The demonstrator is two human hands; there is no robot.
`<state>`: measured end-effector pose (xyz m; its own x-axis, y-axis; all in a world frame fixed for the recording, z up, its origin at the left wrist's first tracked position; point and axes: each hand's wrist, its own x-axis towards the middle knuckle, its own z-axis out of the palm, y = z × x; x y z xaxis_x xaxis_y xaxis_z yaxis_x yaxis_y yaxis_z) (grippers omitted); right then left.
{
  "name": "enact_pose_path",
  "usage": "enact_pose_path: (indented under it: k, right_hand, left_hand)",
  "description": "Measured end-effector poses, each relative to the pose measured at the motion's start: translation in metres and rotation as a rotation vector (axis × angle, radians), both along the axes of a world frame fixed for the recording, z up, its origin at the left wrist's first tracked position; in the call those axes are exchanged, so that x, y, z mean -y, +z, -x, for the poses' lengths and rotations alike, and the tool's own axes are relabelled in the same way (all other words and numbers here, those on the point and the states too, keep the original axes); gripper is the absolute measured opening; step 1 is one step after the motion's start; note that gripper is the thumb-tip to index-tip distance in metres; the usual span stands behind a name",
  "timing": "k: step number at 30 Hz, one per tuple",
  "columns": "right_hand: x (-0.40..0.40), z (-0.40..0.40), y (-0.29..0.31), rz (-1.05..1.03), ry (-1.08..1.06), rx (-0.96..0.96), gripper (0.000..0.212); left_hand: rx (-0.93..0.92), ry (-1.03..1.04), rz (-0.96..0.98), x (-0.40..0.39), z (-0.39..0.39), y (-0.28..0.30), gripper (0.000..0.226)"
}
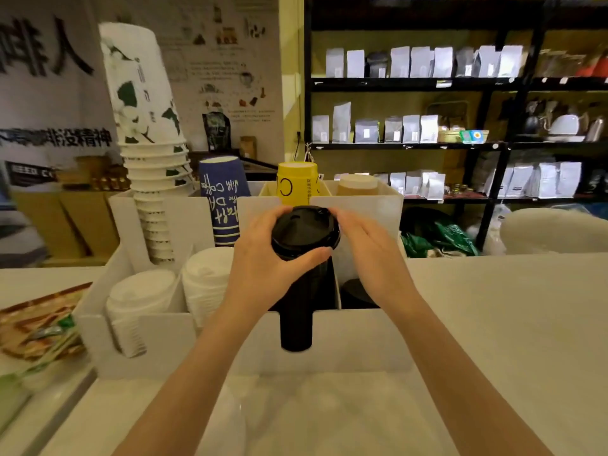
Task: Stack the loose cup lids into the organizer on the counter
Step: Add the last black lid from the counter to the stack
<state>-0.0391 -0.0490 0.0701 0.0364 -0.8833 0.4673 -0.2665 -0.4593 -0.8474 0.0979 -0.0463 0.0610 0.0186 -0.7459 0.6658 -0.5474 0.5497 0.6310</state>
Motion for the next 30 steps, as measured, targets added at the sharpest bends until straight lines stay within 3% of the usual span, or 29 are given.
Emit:
enact_pose_path:
  k: [5, 7, 22, 25, 30]
  right_hand:
    - [0.02, -0.003, -0.007, -0.21, 0.071, 0.146, 0.017]
    - [0.023, -0.002, -0.011, -0.241, 0.089, 0.117, 0.034]
    - [0.022, 0.0, -0.023, -0.13, 0.175, 0.077, 0.036]
    - [0.021, -0.001, -0.025, -0.099, 0.176, 0.047, 0.05]
    - [0.016, -0.003, -0.023, 0.022, 0.024, -0.07, 0.046]
  left_hand:
    - [0.014, 0.039, -0.054, 0.01, -0.002, -0.004, 0.068]
    - [0.021, 0.034, -0.066, 0.01, -0.004, -0.003, 0.068]
    - [0.051, -0.029, -0.233, 0.002, -0.016, 0.006, 0.049]
    - [0.08, -0.046, -0.257, 0.005, -0.021, 0.005, 0.057]
    - [-0.042, -0.153, -0.375, 0.014, -0.028, 0.001, 0.069]
